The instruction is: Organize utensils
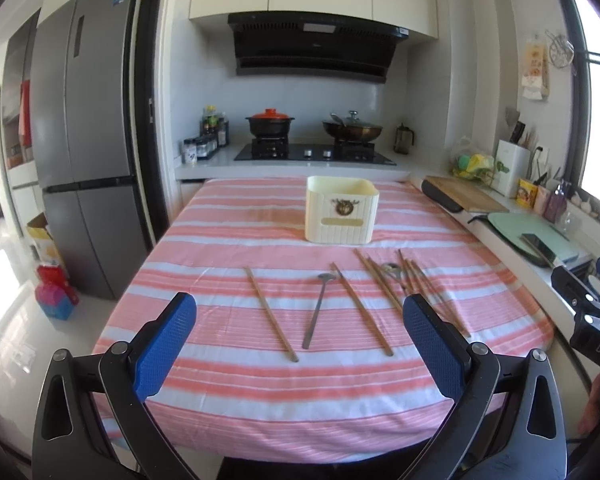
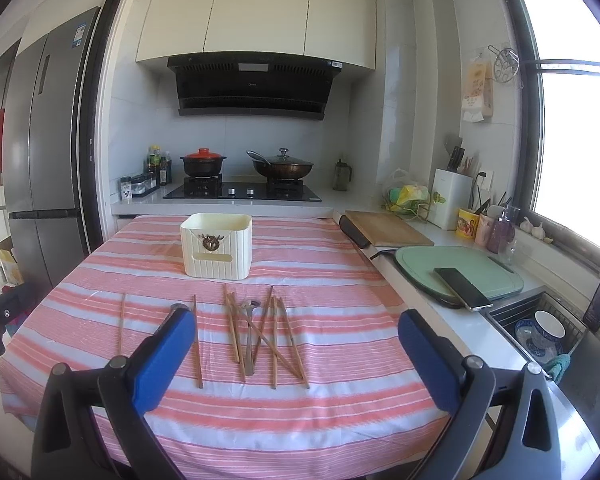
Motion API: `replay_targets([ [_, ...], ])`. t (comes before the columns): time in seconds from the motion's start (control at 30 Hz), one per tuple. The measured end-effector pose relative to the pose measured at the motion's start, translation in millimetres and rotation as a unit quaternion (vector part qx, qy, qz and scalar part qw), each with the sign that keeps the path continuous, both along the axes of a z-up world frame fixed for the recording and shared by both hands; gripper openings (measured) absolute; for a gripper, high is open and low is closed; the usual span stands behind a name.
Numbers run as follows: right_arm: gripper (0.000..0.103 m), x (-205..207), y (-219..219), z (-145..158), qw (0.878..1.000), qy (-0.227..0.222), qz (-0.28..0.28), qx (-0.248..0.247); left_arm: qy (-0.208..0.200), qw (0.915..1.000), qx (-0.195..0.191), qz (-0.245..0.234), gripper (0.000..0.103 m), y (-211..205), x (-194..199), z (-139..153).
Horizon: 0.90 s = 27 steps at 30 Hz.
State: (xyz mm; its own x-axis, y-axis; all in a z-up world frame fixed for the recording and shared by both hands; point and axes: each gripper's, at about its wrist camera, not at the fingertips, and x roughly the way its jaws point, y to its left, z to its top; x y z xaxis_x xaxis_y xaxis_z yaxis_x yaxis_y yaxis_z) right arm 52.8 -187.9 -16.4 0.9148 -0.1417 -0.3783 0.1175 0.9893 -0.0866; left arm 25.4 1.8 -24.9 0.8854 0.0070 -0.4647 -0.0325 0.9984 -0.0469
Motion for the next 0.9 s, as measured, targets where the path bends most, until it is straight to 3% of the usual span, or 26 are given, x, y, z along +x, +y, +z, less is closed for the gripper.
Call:
replay_targets([
  [0.23, 0.103, 11, -2, -7, 1.0, 0.01, 0.0, 0.001, 0.026, 0.9996, 0.002, -0.002, 0.103, 10, 14, -15],
  [0.47, 0.103, 32, -9, -28, 0.999, 0.038, 0.01, 0.008, 0.126, 0.9887, -0.078, 0.021, 0.103, 47, 58, -60],
  [0.9, 0.103, 115, -75, -87, 0.992, 0.121, 0.0, 0.045, 0.209, 0.9757, -0.046, 0.046, 0.103, 64, 160, -104],
])
